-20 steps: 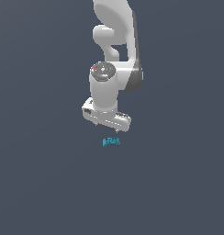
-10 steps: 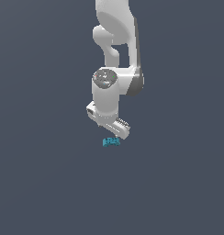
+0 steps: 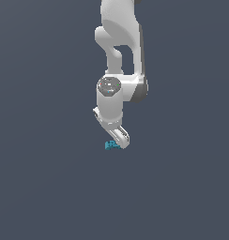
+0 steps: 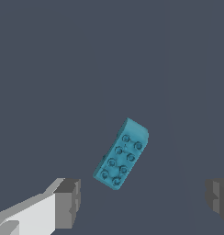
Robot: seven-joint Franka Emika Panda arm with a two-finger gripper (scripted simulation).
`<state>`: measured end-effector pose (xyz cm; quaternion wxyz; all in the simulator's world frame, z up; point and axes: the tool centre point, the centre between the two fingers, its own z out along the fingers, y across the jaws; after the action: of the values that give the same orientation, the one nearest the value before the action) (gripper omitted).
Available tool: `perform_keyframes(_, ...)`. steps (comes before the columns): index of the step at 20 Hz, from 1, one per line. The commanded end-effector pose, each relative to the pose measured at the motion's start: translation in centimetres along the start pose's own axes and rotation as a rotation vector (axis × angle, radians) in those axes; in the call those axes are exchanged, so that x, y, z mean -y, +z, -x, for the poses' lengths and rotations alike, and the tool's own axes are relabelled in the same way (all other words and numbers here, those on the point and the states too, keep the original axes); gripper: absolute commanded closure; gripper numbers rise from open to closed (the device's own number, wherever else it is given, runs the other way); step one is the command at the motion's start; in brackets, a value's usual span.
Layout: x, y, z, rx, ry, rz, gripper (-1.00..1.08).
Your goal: Pick up the object and move it to a goal position.
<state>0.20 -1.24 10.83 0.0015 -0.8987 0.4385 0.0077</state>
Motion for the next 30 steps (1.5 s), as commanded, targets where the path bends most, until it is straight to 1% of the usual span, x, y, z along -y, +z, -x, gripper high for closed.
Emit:
perform_keyframes(1,0.1,0.5,0.0,-0.001,0.071,-0.001,-0.92)
perform_keyframes(10,0.5,2.1,0.2,-0.006,0.318,-0.004,-0.92)
perform_keyframes(16,0.7,3.0,0.3,-0.01,0.445,-0.006,-0.92)
perform_keyframes(23,0.8,3.5,0.3,-0.013,0.528,-0.008,-0.92)
perform_keyframes(30,0.9,3.6,0.3,-0.014,0.541,-0.008,-0.92)
